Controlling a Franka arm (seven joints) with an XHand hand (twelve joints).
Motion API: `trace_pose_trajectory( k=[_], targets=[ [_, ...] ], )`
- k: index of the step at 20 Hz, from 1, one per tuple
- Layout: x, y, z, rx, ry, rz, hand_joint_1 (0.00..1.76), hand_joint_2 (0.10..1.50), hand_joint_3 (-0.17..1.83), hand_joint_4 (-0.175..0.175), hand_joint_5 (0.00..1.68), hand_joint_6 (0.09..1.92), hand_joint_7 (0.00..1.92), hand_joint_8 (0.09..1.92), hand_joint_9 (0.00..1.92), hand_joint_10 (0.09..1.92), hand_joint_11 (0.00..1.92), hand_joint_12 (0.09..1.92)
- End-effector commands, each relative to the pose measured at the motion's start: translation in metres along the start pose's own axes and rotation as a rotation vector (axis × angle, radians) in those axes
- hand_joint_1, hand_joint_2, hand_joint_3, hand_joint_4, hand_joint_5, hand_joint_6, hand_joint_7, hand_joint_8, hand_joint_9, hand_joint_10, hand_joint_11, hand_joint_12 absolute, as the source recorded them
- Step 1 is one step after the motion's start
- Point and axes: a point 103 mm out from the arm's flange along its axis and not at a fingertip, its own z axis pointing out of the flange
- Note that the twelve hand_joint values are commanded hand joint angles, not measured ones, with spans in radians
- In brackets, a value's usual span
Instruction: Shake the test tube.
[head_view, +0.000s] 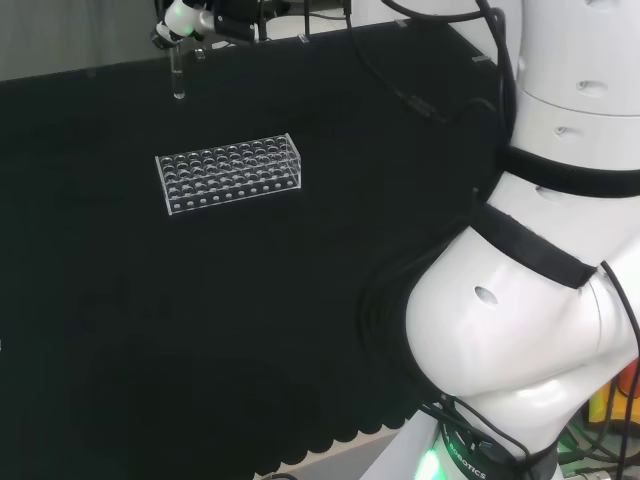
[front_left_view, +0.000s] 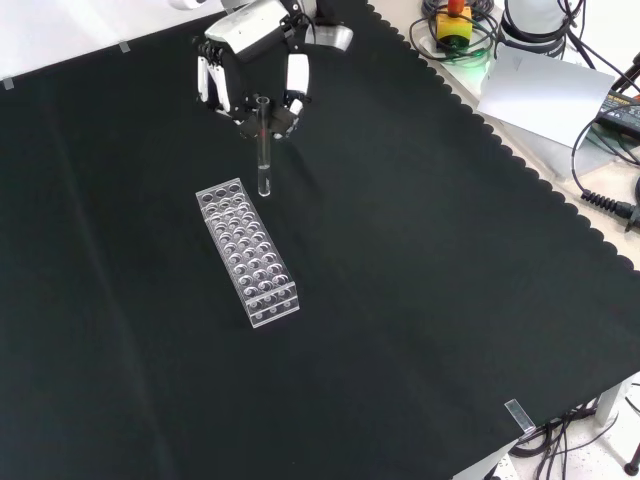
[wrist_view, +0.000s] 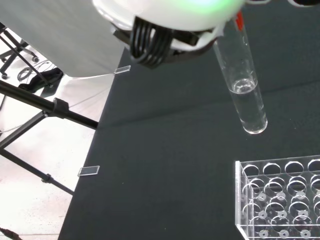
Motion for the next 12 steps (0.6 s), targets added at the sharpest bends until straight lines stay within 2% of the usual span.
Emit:
trace_pose_trajectory(
  k=[1, 4, 12],
  targets=[
    [-0.028, -0.010, -0.015, -0.022, -0.027, 0.041, 1.22, 0.65, 0.61, -0.175, 1.35, 0.49, 1.67, 0.57, 1.58, 0.52, 1.01, 1.12],
    [-0.066, -0.019, -0.027, -0.040, -0.089, 0.106, 1.22, 0.65, 0.61, -0.175, 1.35, 0.49, 1.67, 0.57, 1.58, 0.52, 1.01, 1.12],
    [-0.192, -0.054, -0.075, -0.095, -0.274, 0.366, 1.23, 0.65, 0.62, -0.175, 1.36, 0.49, 1.67, 0.57, 1.58, 0.52, 1.01, 1.12]
  ],
)
